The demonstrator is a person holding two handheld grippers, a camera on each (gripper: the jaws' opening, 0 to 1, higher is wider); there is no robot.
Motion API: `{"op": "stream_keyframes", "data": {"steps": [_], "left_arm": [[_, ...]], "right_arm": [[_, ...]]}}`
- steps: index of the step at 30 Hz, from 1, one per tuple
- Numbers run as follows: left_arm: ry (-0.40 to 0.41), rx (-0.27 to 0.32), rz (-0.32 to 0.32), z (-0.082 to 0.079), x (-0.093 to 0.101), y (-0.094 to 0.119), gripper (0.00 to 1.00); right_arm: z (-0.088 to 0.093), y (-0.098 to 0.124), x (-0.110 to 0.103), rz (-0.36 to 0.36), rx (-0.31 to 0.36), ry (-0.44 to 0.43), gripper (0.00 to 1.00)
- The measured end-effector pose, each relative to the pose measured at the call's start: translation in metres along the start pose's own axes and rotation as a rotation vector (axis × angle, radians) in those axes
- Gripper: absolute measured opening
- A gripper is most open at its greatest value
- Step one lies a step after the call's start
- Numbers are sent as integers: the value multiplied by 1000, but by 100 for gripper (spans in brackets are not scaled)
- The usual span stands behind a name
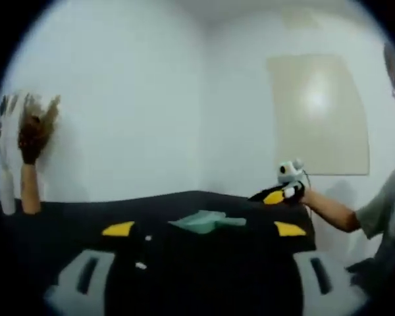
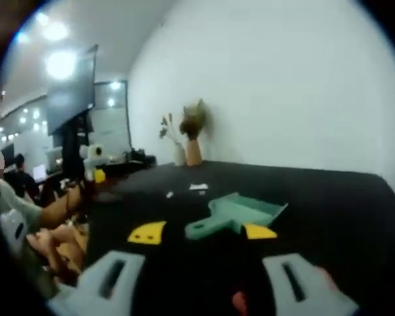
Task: Pick up the broom and sweep the trash on the tabletop into the dustpan.
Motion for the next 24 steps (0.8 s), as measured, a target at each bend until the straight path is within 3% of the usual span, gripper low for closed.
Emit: {"op": "stream_keyframes", "data": {"steps": [5,10,15,17,21,24], "left_arm": [[10,-44,34,9,17,-26,75],[-7,-64,66,13,27,-44,75],[-17,-47,92,10,28,-50,75],[-30,-48,103,11,28,-51,75],[-50,-53,117,10,22,-53,75],[-54,-57,122,10,14,-54,75]], "right_arm": [[-20,-4,13,10,-30,-46,37],[-32,-16,34,37,-119,-154,34],[-36,-38,62,97,-280,-258,35],[-31,-47,67,118,-373,-272,35],[-24,-65,70,185,-533,-264,33],[-22,-78,68,196,-593,-272,32]]}}
Point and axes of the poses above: the point that each gripper's makers call its tool centre point, and the gripper's own axes: y roughly backward along the fingers, x roughly to its right, z roughly out of its underside, the point moved 2 cm from there along y, roughly backward along the fingers, and after that the axes turned 8 degrees about y, right-handed, at the moved point
